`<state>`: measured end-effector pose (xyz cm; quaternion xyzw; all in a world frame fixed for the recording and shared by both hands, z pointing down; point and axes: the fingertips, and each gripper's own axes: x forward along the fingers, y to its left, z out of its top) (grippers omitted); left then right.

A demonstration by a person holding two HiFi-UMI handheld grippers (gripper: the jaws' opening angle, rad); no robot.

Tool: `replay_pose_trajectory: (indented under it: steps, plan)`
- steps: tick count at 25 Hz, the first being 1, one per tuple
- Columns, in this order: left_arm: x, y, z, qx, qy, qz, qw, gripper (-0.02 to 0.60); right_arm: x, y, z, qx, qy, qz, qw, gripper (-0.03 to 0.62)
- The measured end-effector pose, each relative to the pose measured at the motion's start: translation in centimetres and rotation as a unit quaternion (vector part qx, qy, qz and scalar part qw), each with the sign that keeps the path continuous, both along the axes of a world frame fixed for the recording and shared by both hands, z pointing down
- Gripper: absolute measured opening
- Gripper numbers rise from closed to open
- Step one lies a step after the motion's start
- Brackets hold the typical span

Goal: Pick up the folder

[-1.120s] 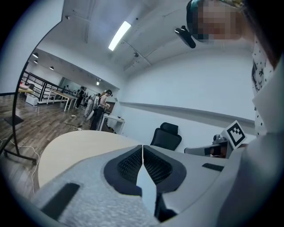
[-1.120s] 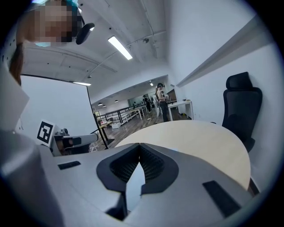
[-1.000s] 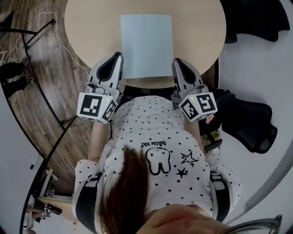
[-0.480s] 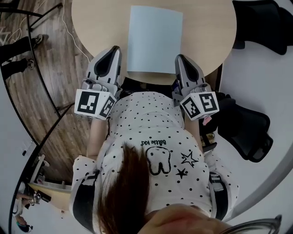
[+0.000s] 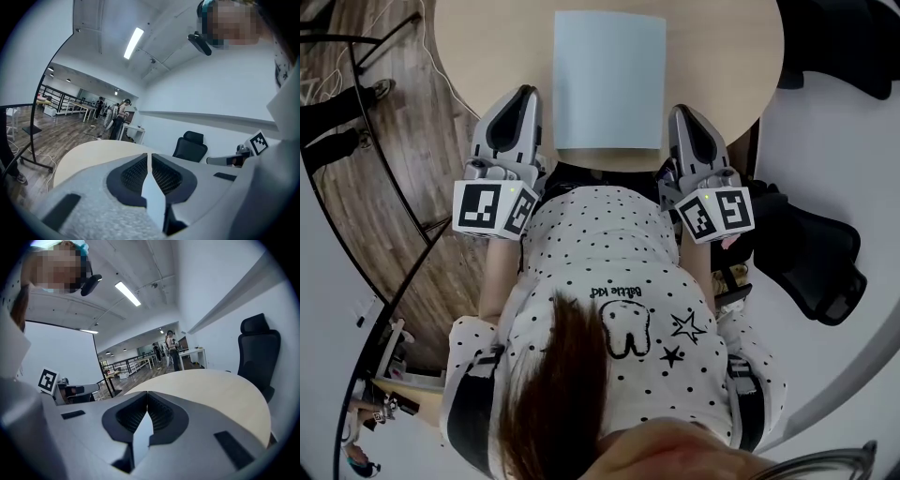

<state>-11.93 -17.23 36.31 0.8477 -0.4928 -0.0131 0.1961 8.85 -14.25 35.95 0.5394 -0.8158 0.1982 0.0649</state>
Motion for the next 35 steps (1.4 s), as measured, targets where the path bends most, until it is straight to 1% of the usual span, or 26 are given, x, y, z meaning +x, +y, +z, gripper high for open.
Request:
replay_pose_trajectory:
  steps: [6,8,9,13,18,19,21,25,30,35]
  plan:
    - [1.5,-1.1,0.5,-0.011,-0.006,0.007,0.9999,0.026,1.9,-1.1,0.2,0.008,-0.001,0.012,1.000,0.006]
    - [1.8,-1.4,0.7,-0.012,-0.005,0.009,0.9999,0.056,2.2,-1.3,0.6,0.004,-0.004,0.015,1.000,0.008]
    - [1.8,-1.5,0.8,-0.014,-0.004,0.008,0.9999,0.089,2.3,-1.4,0.7,0.003,-0.005,0.016,1.000,0.008]
    - [1.9,-2.1,1.7,-0.021,-0.005,0.007,0.9997,0.100,2.4,-1.9,1.5,-0.002,-0.008,0.012,1.000,0.008]
    - [2.5,-2.8,3.2,-0.027,-0.021,0.018,0.9992,0.114,2.8,-2.7,1.6,0.004,-0.008,0.009,1.000,0.008]
    - [2.8,-3.0,3.4,-0.029,-0.023,0.021,0.9991,0.115,3.1,-2.8,1.6,0.006,-0.008,0.010,1.000,0.013]
    - [3.6,-3.2,3.7,-0.031,-0.022,0.025,0.9990,0.119,3.8,-3.0,1.7,0.006,-0.011,0.016,1.000,0.069]
    - [4.2,-3.9,3.9,-0.037,-0.018,0.027,0.9988,0.137,4.5,-3.7,2.0,0.003,-0.015,0.020,1.000,0.085]
    - [3.4,-4.5,4.9,-0.053,-0.021,0.014,0.9983,0.144,4.5,-4.7,3.3,-0.010,-0.012,0.015,1.000,0.140]
    - [3.3,-4.8,5.6,-0.070,-0.022,0.014,0.9972,0.164,4.2,-5.7,4.0,-0.022,-0.017,0.009,1.000,0.152]
